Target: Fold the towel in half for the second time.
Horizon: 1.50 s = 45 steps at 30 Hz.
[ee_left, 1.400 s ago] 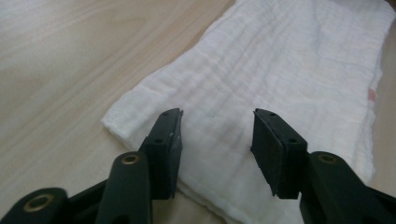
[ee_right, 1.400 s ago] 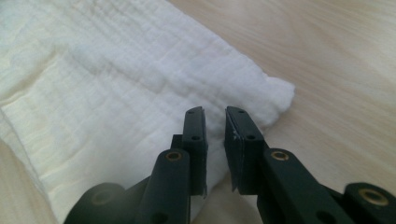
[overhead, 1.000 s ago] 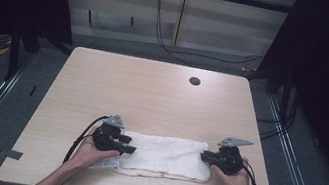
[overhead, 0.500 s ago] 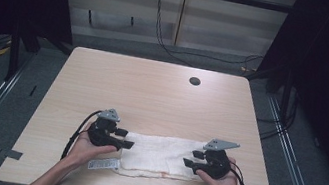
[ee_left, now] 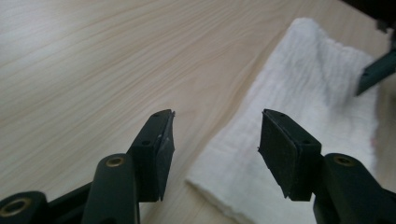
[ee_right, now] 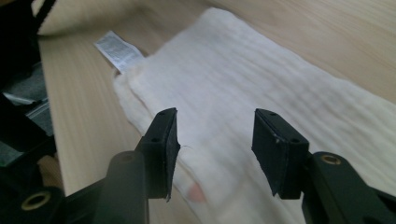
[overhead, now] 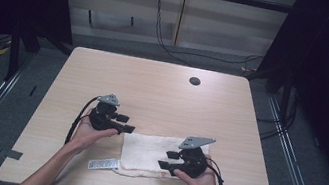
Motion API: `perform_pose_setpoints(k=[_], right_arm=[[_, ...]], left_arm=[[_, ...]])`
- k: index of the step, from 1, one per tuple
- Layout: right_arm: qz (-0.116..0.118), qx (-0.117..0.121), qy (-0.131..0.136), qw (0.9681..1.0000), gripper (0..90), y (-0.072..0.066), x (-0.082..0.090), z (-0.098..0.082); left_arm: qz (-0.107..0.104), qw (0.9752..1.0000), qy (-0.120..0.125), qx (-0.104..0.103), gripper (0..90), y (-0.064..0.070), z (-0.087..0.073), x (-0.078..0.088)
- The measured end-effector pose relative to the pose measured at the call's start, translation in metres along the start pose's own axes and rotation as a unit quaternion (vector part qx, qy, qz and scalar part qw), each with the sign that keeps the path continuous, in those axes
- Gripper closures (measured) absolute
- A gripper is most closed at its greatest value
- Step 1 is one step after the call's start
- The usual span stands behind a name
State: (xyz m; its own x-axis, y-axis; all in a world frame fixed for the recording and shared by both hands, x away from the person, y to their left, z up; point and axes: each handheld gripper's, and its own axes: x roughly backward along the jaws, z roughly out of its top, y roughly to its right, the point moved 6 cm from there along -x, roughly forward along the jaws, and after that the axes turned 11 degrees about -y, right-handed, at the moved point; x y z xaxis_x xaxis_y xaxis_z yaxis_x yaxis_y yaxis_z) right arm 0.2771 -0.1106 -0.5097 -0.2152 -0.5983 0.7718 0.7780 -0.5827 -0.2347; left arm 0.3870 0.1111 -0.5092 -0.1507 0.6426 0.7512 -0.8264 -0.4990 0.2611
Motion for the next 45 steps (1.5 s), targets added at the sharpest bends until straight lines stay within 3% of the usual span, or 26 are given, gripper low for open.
perform_pose_setpoints(k=[8, 12, 19, 23, 25, 28, 29, 33, 37, 42, 45], right_arm=[[0.048, 0.035, -0.015, 0.9981, 56.4, -0.030, -0.028, 0.027], [0.057, 0.060, -0.028, 0.9962, 55.0, -0.045, -0.047, 0.038], [0.090, 0.075, -0.045, 0.9921, 61.9, -0.056, -0.074, 0.051], [0.084, 0.088, -0.052, 0.9912, 57.9, -0.059, -0.084, 0.048], [0.081, 0.090, -0.053, 0.9912, 56.2, -0.060, -0.086, 0.047], [0.083, 0.106, -0.066, 0.9887, 55.1, -0.064, -0.089, 0.045], [0.077, 0.105, -0.068, 0.9892, 54.0, -0.066, -0.090, 0.044], [0.068, 0.118, -0.055, 0.9892, 52.9, -0.069, -0.092, 0.040], [0.049, 0.160, -0.045, 0.9849, 55.2, -0.071, -0.092, 0.037], [0.042, 0.171, -0.037, 0.9837, 58.2, -0.070, -0.092, 0.036], [0.024, 0.201, -0.038, 0.9786, 58.3, -0.072, -0.092, 0.035]], left_arm=[[0.016, 0.9998, -0.010, 0.008, 42.2, -0.006, -0.010, -0.003], [0.018, 0.9997, -0.009, 0.016, 41.4, -0.009, -0.010, -0.004], [0.019, 0.9997, -0.005, 0.016, 41.8, -0.010, -0.012, 0.001], [0.020, 0.9996, -0.005, 0.018, 41.6, -0.011, -0.013, 0.000], [0.003, 0.9996, 0.002, 0.027, 42.1, -0.010, -0.013, 0.000], [0.004, 0.9996, 0.004, 0.028, 43.2, -0.010, -0.012, 0.001], [0.003, 0.9996, 0.003, 0.027, 43.1, -0.010, -0.013, 0.001], [0.006, 0.9995, 0.005, 0.029, 42.6, -0.011, -0.014, 0.002], [0.006, 0.9994, 0.005, 0.033, 42.5, -0.011, -0.014, 0.003], [0.007, 0.9994, 0.005, 0.034, 42.3, -0.011, -0.014, 0.003], [0.012, 0.9993, 0.000, 0.036, 42.6, -0.013, -0.015, 0.002]])
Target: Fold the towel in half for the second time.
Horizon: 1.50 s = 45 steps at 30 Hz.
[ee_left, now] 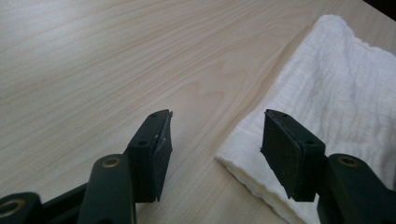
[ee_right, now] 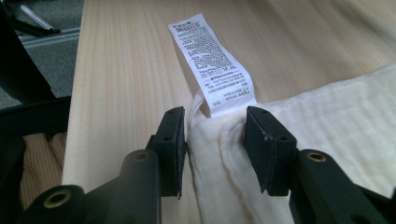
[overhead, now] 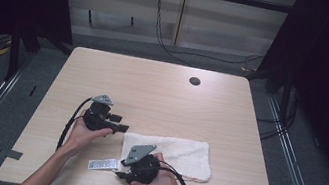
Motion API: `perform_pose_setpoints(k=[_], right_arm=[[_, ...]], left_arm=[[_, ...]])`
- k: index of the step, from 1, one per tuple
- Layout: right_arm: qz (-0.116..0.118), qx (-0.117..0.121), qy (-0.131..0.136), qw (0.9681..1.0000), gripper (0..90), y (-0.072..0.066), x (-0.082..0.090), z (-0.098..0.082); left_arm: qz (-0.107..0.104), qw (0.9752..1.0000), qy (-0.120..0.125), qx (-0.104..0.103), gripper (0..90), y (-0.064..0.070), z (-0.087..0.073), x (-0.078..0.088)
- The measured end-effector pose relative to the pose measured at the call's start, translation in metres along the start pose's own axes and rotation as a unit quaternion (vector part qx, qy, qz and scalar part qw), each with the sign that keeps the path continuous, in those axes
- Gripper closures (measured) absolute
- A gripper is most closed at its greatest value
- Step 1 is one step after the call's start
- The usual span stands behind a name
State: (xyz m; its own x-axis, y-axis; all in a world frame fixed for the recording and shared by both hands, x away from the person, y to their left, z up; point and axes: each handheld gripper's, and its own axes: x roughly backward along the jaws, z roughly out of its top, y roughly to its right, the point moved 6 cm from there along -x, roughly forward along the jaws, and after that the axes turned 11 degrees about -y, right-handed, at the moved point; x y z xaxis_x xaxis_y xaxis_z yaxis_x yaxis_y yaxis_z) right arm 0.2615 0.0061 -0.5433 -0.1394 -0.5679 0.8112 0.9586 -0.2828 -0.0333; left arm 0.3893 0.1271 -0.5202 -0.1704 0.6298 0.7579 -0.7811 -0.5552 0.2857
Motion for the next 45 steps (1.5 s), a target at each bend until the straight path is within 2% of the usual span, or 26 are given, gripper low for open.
perform_pose_setpoints(k=[5, 8, 9, 12, 14, 20, 24, 27, 31, 32, 35, 37, 40, 43, 44, 45], right_arm=[[-0.010, -0.002, -0.003, 0.9999, 65.2, 0.001, 0.000, 0.000], [-0.015, -0.020, 0.000, 0.9997, 75.0, 0.004, 0.001, 0.000], [-0.010, -0.024, 0.003, 0.9997, 77.5, 0.006, 0.001, -0.001], [-0.004, -0.035, 0.010, 0.9993, 81.4, 0.009, 0.001, -0.002], [-0.003, -0.040, 0.009, 0.9992, 81.6, 0.010, 0.001, -0.002], [0.002, -0.046, 0.008, 0.9989, 82.0, 0.011, 0.001, -0.002], [-0.002, -0.043, 0.007, 0.9990, 81.9, 0.010, 0.001, -0.001], [-0.001, -0.050, 0.004, 0.9988, 81.9, 0.010, 0.001, -0.001], [0.008, -0.060, 0.009, 0.9981, 81.9, 0.011, 0.001, -0.001], [0.007, -0.061, 0.008, 0.9981, 81.9, 0.011, 0.001, -0.001], [0.008, -0.064, 0.007, 0.9979, 81.9, 0.011, 0.001, -0.001], [0.018, -0.071, 0.011, 0.9972, 82.0, 0.011, 0.001, -0.001], [0.015, -0.070, 0.008, 0.9974, 82.4, 0.012, 0.001, -0.001], [0.014, -0.081, 0.007, 0.9966, 83.4, 0.011, 0.002, -0.001], [0.013, -0.079, 0.005, 0.9968, 83.4, 0.012, 0.002, -0.001], [0.019, -0.089, 0.006, 0.9959, 83.5, 0.012, 0.002, -0.001]], left_arm=[[0.001, 0.9999, -0.014, -0.008, 43.8, 0.003, -0.002, -0.005], [-0.002, 0.9998, -0.019, -0.010, 43.8, 0.004, -0.002, -0.008], [0.001, 0.9996, -0.025, -0.011, 43.9, 0.003, -0.003, -0.009], [0.005, 0.9991, -0.041, -0.010, 46.5, 0.001, -0.006, -0.015], [-0.003, 0.9987, -0.049, -0.013, 46.4, 0.001, -0.008, -0.017], [-0.002, 0.9982, -0.054, -0.026, 47.0, 0.004, -0.008, -0.021], [-0.005, 0.9975, -0.058, -0.040, 54.0, 0.007, -0.008, -0.022], [-0.018, 0.9967, -0.060, -0.051, 57.9, 0.011, -0.010, -0.023], [-0.012, 0.9957, -0.065, -0.064, 62.2, 0.014, -0.011, -0.023], [0.001, 0.9951, -0.067, -0.073, 65.3, 0.014, -0.011, -0.023], [-0.006, 0.9952, -0.066, -0.071, 69.4, 0.017, -0.008, -0.027], [-0.005, 0.9943, -0.072, -0.078, 72.3, 0.018, -0.007, -0.028], [-0.009, 0.9943, -0.070, -0.080, 82.2, 0.021, -0.009, -0.028], [-0.023, 0.9941, -0.072, -0.077, 85.8, 0.022, -0.011, -0.028], [-0.030, 0.9945, -0.070, -0.072, 86.2, 0.022, -0.011, -0.029], [-0.035, 0.9945, -0.072, -0.067, 86.4, 0.020, -0.011, -0.028]])
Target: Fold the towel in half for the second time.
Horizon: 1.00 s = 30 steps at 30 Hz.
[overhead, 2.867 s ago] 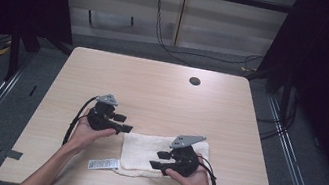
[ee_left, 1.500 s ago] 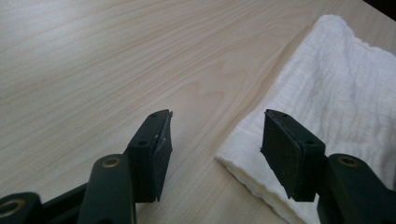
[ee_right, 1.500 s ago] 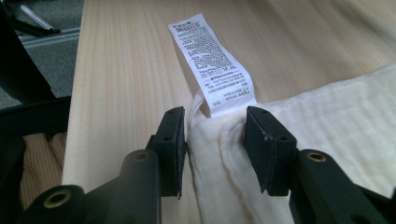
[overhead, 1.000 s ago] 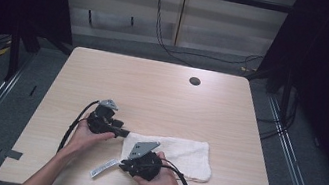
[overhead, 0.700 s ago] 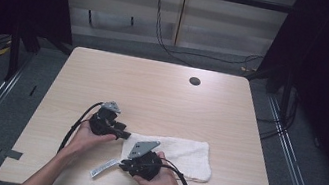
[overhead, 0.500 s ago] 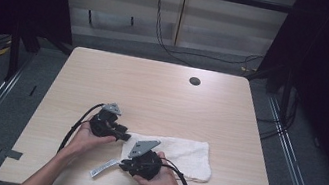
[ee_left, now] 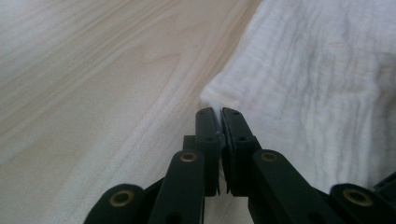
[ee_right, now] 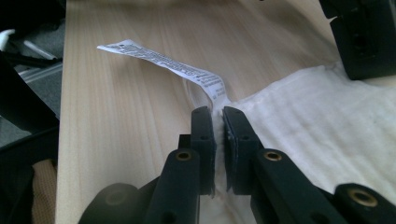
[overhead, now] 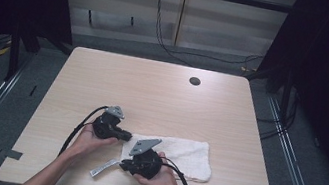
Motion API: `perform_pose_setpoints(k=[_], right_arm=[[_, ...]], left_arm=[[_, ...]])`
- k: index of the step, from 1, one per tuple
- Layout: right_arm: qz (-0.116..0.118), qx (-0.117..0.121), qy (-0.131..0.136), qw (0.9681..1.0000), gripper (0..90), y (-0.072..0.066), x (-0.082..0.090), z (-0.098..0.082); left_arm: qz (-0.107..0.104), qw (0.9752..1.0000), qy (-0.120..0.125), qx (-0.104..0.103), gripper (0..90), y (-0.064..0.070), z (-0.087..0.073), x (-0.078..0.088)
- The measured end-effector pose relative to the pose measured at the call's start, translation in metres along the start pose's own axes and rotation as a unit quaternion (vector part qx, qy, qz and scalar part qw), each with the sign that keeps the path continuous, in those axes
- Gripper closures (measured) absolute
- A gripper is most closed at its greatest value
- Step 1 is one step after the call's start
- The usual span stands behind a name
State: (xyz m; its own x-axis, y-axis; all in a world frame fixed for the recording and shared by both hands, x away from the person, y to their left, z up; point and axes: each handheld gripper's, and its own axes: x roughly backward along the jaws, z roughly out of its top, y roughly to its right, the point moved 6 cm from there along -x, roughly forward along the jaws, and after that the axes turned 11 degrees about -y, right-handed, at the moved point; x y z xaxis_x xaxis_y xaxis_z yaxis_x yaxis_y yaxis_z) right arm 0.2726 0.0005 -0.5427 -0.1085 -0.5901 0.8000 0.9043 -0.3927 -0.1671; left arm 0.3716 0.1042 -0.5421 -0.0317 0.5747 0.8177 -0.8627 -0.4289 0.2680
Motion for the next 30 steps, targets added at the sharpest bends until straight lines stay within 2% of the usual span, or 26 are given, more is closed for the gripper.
perform_pose_setpoints(k=[2, 4, 5, 6, 11, 13, 22, 28, 30], right_arm=[[-0.001, -0.001, -0.002, 1.0000, 83.5, 0.000, 0.001, 0.000], [0.000, -0.004, -0.002, 1.0000, 83.5, 0.001, 0.002, 0.000], [0.001, -0.004, 0.000, 1.0000, 83.5, 0.002, 0.002, 0.000], [0.003, -0.008, 0.001, 1.0000, 83.5, 0.002, 0.003, 0.000], [0.010, -0.012, 0.004, 0.9999, 83.5, 0.001, 0.004, 0.001], [0.013, -0.014, 0.006, 0.9998, 83.5, 0.000, 0.006, 0.002], [0.023, -0.030, 0.020, 0.9991, 83.5, -0.004, 0.012, 0.004], [0.036, -0.048, 0.031, 0.9977, 83.4, -0.006, 0.018, 0.007], [0.033, -0.048, 0.031, 0.9978, 83.4, -0.010, 0.021, 0.008]], left_arm=[[-0.008, 0.9999, 0.005, 0.007, 86.5, -0.002, 0.000, 0.000], [-0.006, 0.9999, 0.007, 0.011, 86.5, -0.003, 0.000, 0.000], [-0.015, 0.9998, 0.011, 0.012, 86.5, -0.003, 0.000, 0.001], [-0.011, 0.9998, 0.011, 0.014, 86.5, -0.004, 0.000, 0.001], [-0.016, 0.9994, 0.023, 0.021, 86.5, -0.004, 0.000, 0.007], [-0.026, 0.9990, 0.028, 0.023, 86.4, -0.004, 0.000, 0.010], [-0.020, 0.9985, 0.042, 0.030, 86.4, -0.003, 0.001, 0.017], [-0.026, 0.9982, 0.046, 0.030, 86.4, 0.001, 0.001, 0.025], [-0.031, 0.9978, 0.051, 0.030, 86.4, 0.003, 0.001, 0.027]])
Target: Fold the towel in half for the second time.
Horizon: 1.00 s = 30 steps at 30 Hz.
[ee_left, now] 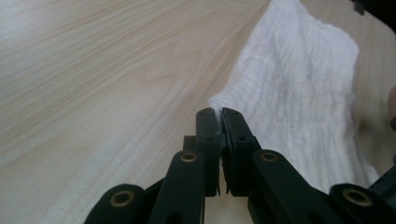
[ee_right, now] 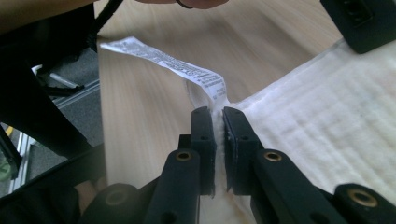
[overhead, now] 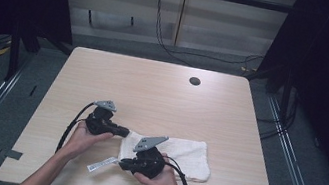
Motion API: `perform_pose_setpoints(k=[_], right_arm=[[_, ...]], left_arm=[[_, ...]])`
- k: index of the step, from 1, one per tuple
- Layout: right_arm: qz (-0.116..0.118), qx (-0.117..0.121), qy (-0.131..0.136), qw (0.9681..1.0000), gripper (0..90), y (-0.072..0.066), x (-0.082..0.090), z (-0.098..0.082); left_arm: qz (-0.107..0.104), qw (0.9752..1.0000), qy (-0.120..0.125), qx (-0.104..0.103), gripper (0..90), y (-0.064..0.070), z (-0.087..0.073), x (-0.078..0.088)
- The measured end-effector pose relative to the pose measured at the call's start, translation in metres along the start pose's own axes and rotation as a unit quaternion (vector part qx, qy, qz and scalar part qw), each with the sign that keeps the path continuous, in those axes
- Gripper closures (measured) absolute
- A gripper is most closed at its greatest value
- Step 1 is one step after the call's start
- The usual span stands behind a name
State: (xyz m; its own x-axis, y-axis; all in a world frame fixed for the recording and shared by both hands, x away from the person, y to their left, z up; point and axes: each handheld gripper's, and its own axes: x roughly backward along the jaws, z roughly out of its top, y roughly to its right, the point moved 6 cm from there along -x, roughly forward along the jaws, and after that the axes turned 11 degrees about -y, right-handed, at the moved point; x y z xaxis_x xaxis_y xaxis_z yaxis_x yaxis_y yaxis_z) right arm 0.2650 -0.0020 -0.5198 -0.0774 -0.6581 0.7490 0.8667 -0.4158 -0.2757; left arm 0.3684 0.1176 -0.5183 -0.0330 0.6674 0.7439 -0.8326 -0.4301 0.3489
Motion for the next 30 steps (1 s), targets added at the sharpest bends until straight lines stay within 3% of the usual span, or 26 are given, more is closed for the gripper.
perform_pose_setpoints(k=[9, 13, 21, 24, 26, 30], right_arm=[[0.001, -0.004, 0.008, 1.0000, 83.5, -0.007, 0.007, 0.005], [0.001, -0.002, 0.015, 0.9999, 83.5, -0.011, 0.012, 0.008], [-0.005, -0.002, 0.036, 0.9994, 83.6, -0.010, 0.023, 0.016], [-0.003, 0.002, 0.037, 0.9993, 83.5, -0.011, 0.025, 0.018], [-0.005, 0.006, 0.041, 0.9991, 83.5, -0.013, 0.028, 0.021], [-0.008, 0.008, 0.050, 0.9987, 83.6, -0.015, 0.032, 0.026]], left_arm=[[0.012, 0.9999, -0.003, 0.008, 86.4, 0.005, -0.006, 0.001], [0.009, 0.9998, 0.015, 0.013, 86.4, 0.005, -0.004, 0.010], [0.013, 0.9993, 0.028, 0.020, 86.4, 0.004, 0.000, 0.021], [0.020, 0.9993, 0.030, 0.014, 86.4, 0.008, 0.001, 0.025], [0.013, 0.9988, 0.044, 0.019, 86.4, 0.009, 0.003, 0.031], [0.024, 0.9987, 0.040, 0.017, 86.4, 0.008, 0.005, 0.039]])
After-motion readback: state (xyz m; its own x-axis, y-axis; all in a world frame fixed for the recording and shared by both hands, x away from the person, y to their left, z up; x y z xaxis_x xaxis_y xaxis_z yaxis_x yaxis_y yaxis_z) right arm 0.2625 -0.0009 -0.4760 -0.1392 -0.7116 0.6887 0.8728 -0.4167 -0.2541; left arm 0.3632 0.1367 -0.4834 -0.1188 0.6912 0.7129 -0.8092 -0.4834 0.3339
